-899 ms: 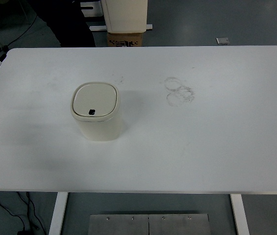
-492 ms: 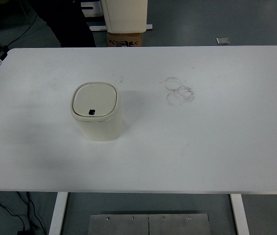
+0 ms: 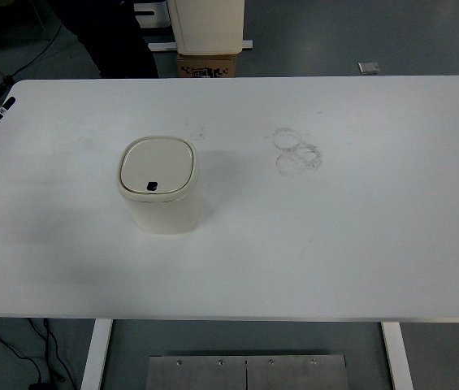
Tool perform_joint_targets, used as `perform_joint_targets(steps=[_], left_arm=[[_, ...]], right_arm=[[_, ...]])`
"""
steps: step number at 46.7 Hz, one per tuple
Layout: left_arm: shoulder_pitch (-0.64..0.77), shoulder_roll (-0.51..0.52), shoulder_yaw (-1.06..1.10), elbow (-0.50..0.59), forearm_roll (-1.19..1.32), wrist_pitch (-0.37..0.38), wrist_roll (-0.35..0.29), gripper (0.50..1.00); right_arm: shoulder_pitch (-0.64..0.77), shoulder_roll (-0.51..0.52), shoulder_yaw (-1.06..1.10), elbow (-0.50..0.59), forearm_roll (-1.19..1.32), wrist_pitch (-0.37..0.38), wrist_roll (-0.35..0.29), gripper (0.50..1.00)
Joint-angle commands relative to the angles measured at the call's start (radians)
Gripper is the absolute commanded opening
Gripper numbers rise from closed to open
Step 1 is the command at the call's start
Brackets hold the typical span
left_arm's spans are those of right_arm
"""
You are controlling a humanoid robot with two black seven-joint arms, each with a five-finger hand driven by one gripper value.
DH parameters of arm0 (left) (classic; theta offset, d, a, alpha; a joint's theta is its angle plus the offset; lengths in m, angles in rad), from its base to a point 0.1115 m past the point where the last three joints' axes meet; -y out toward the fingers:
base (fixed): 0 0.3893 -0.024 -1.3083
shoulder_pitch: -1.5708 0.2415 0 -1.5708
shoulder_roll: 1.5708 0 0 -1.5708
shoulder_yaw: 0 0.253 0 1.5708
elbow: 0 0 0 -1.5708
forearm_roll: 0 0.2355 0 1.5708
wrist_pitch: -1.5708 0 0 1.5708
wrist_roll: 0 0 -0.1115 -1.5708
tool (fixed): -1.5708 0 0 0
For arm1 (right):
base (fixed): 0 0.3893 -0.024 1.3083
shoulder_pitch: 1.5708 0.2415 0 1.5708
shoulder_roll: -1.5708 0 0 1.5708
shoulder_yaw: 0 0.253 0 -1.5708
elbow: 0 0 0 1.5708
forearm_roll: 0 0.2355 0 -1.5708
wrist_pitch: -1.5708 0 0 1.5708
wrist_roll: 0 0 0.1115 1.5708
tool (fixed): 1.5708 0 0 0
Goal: Open trash can
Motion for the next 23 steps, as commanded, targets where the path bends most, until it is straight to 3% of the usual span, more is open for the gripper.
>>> perform_joint_targets(steps=[1, 23], left_arm=[[0.004, -0.009, -0.001, 0.001, 0.0, 0.001, 0.0, 1.0], [-0.006, -0.013, 0.008, 0.002, 0.002, 0.008, -0.002, 1.0]], right_arm=[[0.0, 0.0, 0.0, 0.0, 0.0, 0.0, 0.0, 0.991], [0.002, 0.0, 0.0, 0.0, 0.0, 0.0, 0.0, 0.991]])
